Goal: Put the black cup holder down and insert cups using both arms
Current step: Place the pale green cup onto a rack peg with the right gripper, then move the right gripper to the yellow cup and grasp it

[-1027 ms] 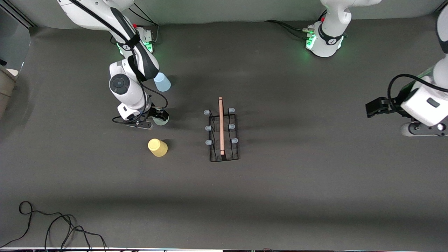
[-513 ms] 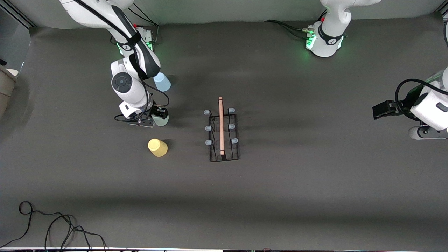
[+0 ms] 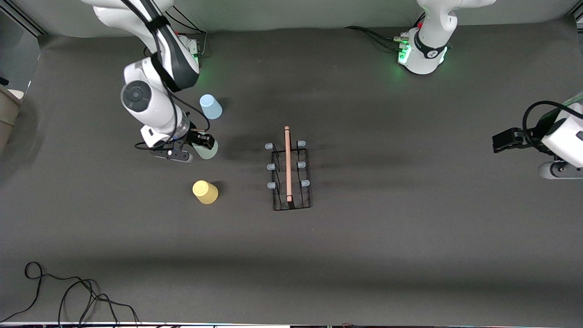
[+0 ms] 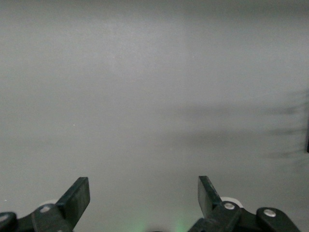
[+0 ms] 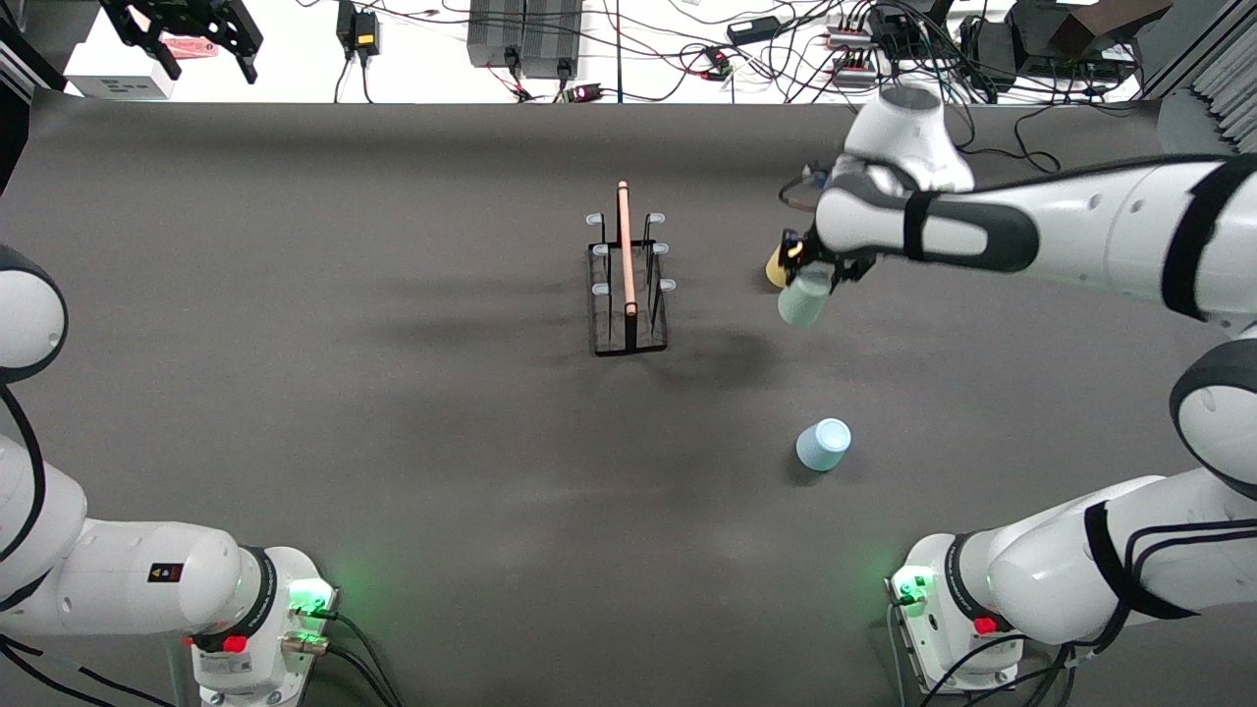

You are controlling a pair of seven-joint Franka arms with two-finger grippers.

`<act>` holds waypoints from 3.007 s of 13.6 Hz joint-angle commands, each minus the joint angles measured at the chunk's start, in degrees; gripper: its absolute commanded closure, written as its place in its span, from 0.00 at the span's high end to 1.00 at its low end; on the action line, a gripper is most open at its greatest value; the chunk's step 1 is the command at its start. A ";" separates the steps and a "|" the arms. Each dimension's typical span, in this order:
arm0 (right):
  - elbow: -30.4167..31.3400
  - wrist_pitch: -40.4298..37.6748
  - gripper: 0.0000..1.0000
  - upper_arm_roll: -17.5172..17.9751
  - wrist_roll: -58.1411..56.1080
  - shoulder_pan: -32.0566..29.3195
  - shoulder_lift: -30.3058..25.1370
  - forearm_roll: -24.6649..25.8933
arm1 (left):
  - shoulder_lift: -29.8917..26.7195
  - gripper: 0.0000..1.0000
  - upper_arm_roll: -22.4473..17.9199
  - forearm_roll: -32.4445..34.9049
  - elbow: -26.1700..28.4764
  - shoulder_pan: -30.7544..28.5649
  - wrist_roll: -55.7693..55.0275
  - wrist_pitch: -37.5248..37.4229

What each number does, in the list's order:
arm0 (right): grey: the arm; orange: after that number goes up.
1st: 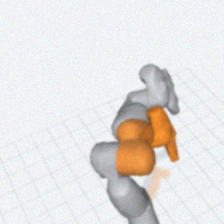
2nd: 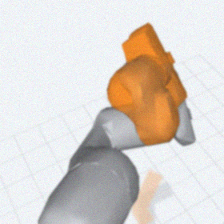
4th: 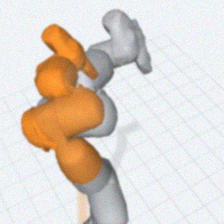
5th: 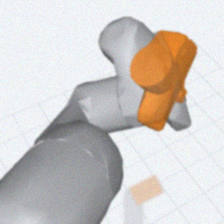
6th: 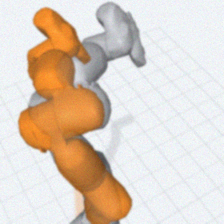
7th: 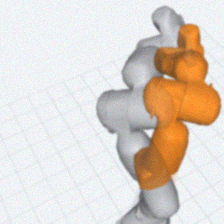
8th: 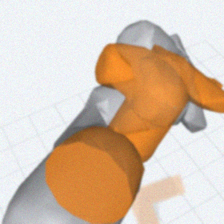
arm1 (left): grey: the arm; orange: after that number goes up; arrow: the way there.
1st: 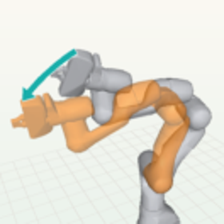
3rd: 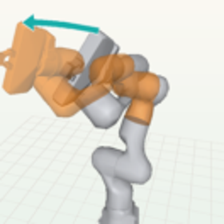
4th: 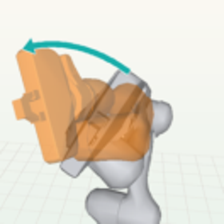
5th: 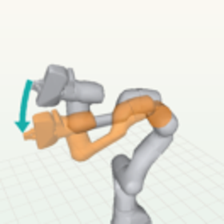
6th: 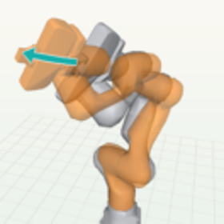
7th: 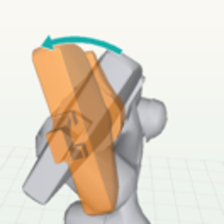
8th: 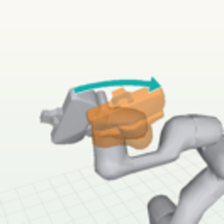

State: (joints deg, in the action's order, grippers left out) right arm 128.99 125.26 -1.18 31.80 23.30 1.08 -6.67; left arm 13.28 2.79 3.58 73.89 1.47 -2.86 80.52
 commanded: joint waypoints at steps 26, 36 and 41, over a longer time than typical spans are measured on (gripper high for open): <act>-26.68 -6.94 1.00 6.47 25.71 6.41 17.65 0.17 | -1.94 1.00 -6.48 -2.61 1.60 4.16 1.98 -0.54; -26.42 -3.19 1.00 -9.98 -10.95 3.17 21.77 -0.54 | -1.77 1.00 -6.48 -2.53 1.69 4.16 1.81 -0.54; -23.88 4.01 1.00 -9.98 -12.99 2.28 25.55 -0.63 | -1.77 1.00 -6.48 -2.53 1.69 4.16 1.81 -0.54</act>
State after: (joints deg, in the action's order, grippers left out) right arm 103.71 125.86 -11.07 20.12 25.09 25.64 -6.87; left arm 12.83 -3.42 1.42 74.50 5.40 -1.68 80.49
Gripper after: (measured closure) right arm 0.000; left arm 0.000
